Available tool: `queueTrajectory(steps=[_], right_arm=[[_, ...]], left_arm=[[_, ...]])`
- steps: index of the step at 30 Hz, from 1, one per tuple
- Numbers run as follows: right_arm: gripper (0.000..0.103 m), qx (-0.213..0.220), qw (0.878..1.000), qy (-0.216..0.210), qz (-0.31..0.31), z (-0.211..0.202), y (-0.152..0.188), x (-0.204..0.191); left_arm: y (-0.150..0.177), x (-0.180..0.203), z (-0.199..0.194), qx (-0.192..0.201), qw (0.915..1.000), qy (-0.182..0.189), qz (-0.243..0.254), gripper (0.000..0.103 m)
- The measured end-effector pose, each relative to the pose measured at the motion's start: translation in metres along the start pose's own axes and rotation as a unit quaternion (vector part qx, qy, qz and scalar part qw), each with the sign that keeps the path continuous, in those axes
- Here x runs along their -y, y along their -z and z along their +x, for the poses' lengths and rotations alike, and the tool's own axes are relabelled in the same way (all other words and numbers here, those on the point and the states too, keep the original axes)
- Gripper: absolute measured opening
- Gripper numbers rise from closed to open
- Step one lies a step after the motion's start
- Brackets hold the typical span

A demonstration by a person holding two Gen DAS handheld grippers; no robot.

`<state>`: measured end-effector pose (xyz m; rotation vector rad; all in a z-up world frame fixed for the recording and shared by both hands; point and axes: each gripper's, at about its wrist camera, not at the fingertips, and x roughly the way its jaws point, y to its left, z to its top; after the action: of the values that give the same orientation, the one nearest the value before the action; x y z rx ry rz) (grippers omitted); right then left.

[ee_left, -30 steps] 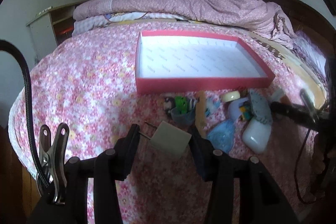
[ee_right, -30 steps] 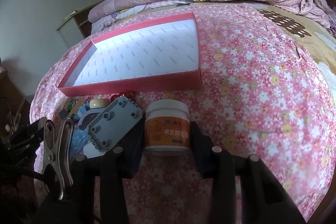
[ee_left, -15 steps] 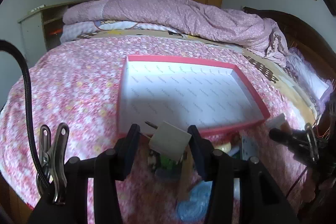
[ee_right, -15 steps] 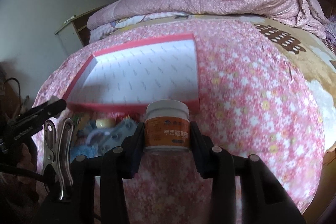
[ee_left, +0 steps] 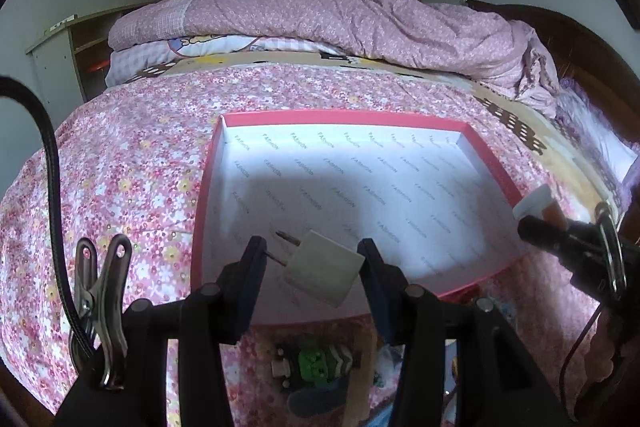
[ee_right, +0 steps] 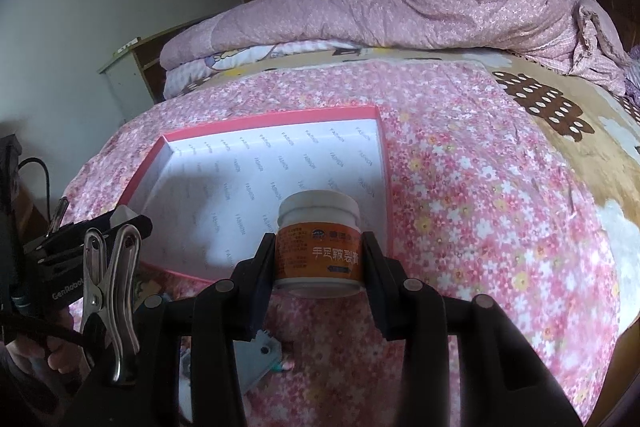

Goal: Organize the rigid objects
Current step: 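Carry the charger into the tray with the left gripper while the right places the jar there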

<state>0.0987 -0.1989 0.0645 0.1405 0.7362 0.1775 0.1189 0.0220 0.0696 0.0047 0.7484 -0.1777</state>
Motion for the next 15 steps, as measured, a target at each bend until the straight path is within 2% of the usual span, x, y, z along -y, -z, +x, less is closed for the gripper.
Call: queueTrajectory(steps=[7, 12, 15], right_arm=[[0.042, -0.002, 1.0, 0.008, -0.007, 0.0048, -0.0003, 0.0028], [0.042, -0.004, 1.0, 0.005, -0.006, 0.0073, 0.0, 0.0049], [0.042, -0.003, 1.0, 0.007, -0.006, 0.007, 0.0002, 0.0044]], left_arm=[[0.001, 0.0004, 0.0073, -0.008, 0.9999, -0.006, -0.003, 0.05], [0.0011, -0.0015, 0.0095, -0.015, 0.9998, -0.014, -0.004, 0.06], [0.0019, -0.0028, 0.0082, -0.015, 0.9998, -0.011, -0.009, 0.061]])
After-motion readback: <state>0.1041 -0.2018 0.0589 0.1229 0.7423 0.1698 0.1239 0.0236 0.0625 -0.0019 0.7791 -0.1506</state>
